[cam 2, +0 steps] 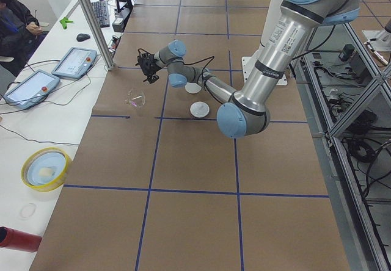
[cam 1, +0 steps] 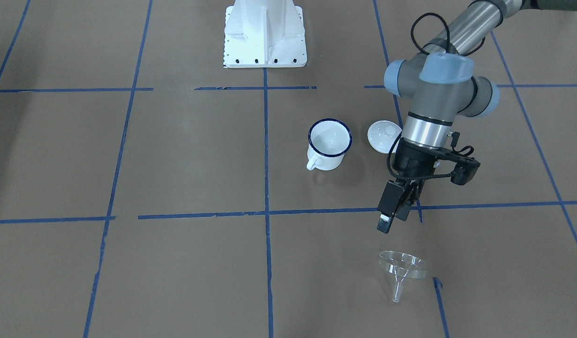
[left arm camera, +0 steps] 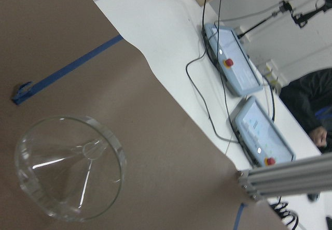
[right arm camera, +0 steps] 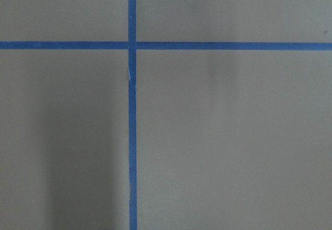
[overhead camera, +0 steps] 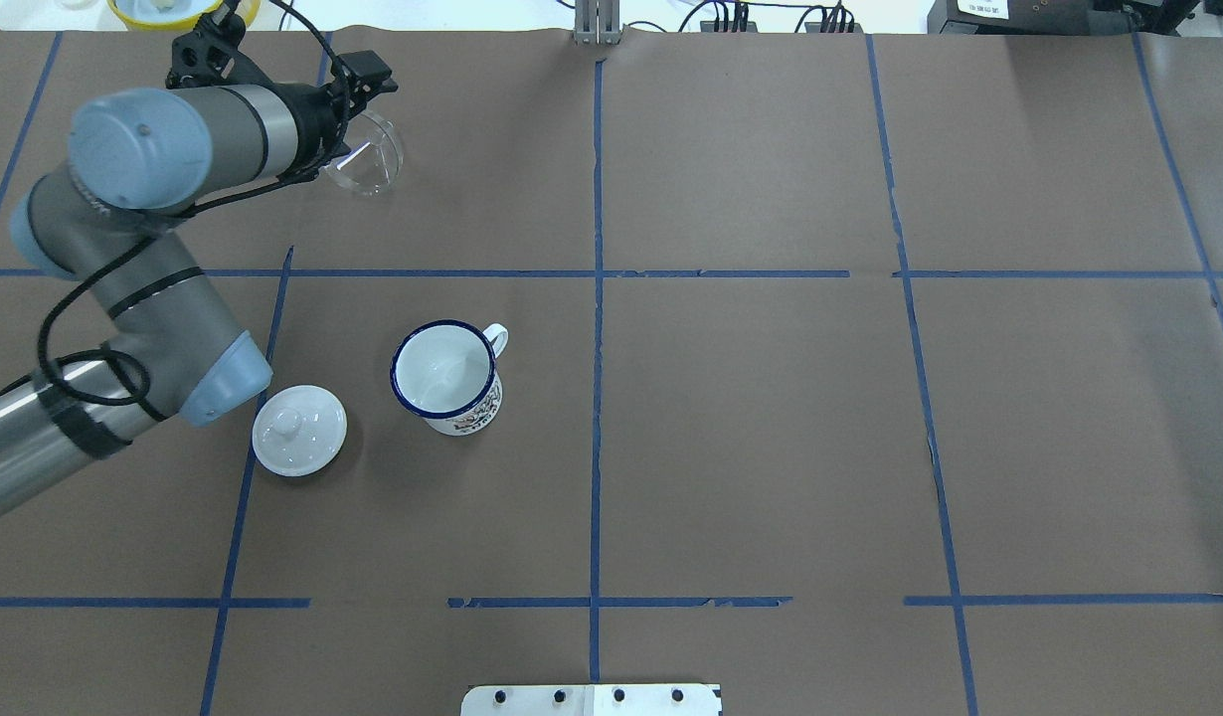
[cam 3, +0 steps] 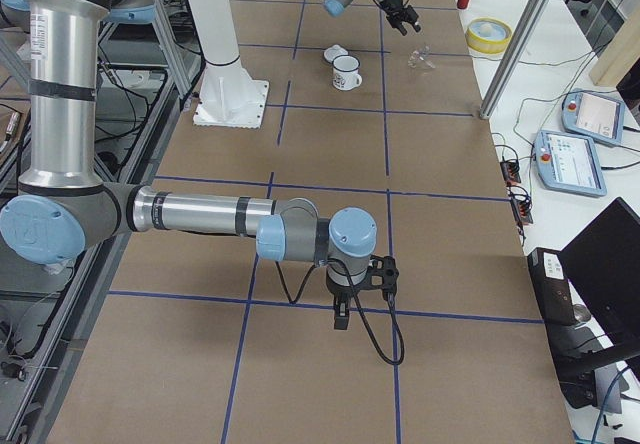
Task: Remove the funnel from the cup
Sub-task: 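Set the glass funnel down farther from the robot and open the left gripper, then move the left gripper over the white funnel-shaped lid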
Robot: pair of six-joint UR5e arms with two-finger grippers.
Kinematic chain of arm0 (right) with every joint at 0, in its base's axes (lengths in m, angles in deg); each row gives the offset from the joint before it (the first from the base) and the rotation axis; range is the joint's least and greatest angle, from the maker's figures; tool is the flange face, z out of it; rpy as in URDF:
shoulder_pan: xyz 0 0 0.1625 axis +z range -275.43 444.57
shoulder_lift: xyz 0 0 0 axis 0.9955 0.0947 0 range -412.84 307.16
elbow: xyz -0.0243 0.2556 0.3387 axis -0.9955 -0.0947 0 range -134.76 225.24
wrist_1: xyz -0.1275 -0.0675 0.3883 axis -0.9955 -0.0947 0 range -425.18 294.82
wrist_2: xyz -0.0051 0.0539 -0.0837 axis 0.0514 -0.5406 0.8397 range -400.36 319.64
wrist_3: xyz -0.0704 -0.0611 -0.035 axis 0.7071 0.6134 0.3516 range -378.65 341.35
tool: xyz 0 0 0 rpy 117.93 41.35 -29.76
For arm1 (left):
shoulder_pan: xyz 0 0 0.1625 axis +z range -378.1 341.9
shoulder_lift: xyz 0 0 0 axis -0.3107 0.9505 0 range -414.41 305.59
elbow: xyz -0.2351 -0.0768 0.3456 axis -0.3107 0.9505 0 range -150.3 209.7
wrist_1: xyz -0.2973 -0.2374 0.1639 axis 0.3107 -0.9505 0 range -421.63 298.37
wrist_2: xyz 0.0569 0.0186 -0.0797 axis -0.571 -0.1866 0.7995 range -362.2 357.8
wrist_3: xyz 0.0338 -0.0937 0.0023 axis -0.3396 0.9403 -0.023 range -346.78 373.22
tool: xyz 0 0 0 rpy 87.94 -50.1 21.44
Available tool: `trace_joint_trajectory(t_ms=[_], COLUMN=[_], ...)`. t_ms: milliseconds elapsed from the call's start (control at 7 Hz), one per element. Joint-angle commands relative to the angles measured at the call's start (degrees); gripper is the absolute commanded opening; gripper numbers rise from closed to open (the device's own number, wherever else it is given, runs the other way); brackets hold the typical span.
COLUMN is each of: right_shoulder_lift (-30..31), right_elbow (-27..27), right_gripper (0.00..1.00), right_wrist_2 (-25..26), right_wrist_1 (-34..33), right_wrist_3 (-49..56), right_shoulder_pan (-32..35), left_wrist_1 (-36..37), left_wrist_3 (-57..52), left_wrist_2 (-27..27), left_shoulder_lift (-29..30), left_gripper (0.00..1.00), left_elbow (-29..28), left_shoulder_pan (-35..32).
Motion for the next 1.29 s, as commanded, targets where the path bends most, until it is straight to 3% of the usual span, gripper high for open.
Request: trace_joint_trajectory(t_ms=[0,286,429,857,1143], right_shoulder_lift=[0.00,0.00,0.00,0.00,0.00], right_elbow=[0.00,0.00,0.00,0.00,0.00], right_gripper=[1.00,1.00,1.00,1.00,1.00], right_wrist_2=[0.00,0.00,0.00,0.00,0.00], right_wrist_1=[0.00,0.00,0.00,0.00,0.00], right_wrist_3=[0.00,0.00,0.00,0.00,0.00], right_shoulder_pan=[0.00,0.00,0.00,0.00,0.00], left_wrist_1=[20.01,40.58,45.30,42.73,31.01], left_wrist_3=[-21.22,-29.28,-30.62,-30.46,-30.55], left_wrist_2=[13.43,14.80,14.98,14.98,14.98], left_shoulder_lift=[-8.36,-9.27,-9.18,-9.44,-13.71], left_gripper=[1.00,1.00,1.00,1.00,1.00], left_elbow=[17.16,26.33,28.37,22.36,18.04], left_shoulder_pan=[-1.36,-1.20,2.72,10.30,11.11])
